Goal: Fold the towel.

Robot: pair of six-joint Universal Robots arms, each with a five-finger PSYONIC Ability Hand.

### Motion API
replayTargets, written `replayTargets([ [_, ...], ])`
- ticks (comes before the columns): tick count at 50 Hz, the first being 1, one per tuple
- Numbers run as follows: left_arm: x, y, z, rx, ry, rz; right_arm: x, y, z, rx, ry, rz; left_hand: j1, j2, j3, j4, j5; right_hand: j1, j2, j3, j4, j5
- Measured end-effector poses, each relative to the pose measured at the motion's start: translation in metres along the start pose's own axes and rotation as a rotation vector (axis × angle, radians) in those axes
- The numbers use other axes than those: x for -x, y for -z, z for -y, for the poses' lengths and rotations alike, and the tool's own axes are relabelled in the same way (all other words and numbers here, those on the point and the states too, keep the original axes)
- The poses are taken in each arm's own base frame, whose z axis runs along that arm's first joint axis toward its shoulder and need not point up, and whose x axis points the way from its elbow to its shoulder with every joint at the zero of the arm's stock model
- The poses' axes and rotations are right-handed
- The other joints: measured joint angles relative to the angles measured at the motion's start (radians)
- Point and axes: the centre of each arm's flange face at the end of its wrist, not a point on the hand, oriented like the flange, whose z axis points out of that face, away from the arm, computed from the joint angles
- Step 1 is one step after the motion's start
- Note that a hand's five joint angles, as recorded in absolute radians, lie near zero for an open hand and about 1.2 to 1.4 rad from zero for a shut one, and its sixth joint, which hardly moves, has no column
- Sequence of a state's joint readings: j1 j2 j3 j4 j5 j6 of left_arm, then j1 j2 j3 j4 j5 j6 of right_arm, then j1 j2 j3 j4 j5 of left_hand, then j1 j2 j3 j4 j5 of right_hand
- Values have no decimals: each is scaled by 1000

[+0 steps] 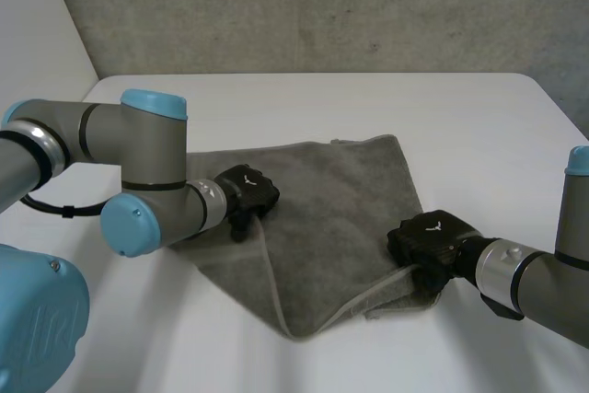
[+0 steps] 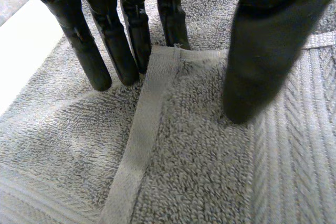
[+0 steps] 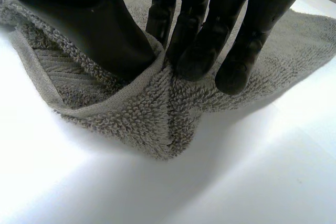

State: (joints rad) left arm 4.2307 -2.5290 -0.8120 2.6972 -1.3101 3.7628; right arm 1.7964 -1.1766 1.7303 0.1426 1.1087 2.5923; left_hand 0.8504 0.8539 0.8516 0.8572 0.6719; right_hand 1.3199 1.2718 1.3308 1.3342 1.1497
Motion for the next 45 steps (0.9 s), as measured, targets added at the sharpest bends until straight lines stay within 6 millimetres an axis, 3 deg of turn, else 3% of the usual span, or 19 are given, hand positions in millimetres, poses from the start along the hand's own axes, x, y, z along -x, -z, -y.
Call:
replayTargets([
  [4, -1, 1, 0, 4, 1, -4, 0, 0, 0, 0, 1, 0, 340, 370, 368, 379, 348, 0, 0, 0, 0, 0],
  [6, -1, 2, 0, 6, 1, -6, 0, 0, 0, 0, 1, 1, 380, 460, 470, 479, 423, 0, 0, 0, 0, 0],
  [14, 6, 20, 19, -21, -29, 12, -1, 1, 3, -9, 4, -3, 380, 467, 476, 495, 425, 0, 0, 0, 0, 0],
  [18, 14, 41, 38, -63, -39, 43, -6, 5, 13, -33, 14, -18, 380, 467, 476, 495, 425, 4, 0, 0, 0, 0],
  [21, 20, 59, 51, -95, -34, 68, -13, 16, 30, -76, 31, -46, 380, 467, 476, 495, 425, 4, 0, 0, 0, 0],
  [26, 33, 102, 77, -192, 7, 142, -29, 57, 85, -212, 80, -110, 380, 467, 477, 495, 425, 4, 0, 0, 0, 0],
  [32, 47, 147, 97, -310, 85, 226, -35, 102, 137, -342, 107, -127, 380, 471, 480, 495, 425, 5, 0, 0, 0, 0],
  [37, 66, 185, 107, -438, 177, 307, -38, 129, 167, -396, 105, -129, 380, 471, 481, 499, 425, 5, 0, 0, 0, 0],
  [41, 84, 198, 104, -519, 244, 358, -48, 127, 170, -363, 89, -126, 380, 471, 481, 499, 425, 5, 0, 0, 0, 3],
  [45, 97, 192, 91, -543, 300, 381, -58, 97, 154, -247, 79, -85, 380, 471, 481, 499, 425, 5, 0, 0, 0, 6],
])
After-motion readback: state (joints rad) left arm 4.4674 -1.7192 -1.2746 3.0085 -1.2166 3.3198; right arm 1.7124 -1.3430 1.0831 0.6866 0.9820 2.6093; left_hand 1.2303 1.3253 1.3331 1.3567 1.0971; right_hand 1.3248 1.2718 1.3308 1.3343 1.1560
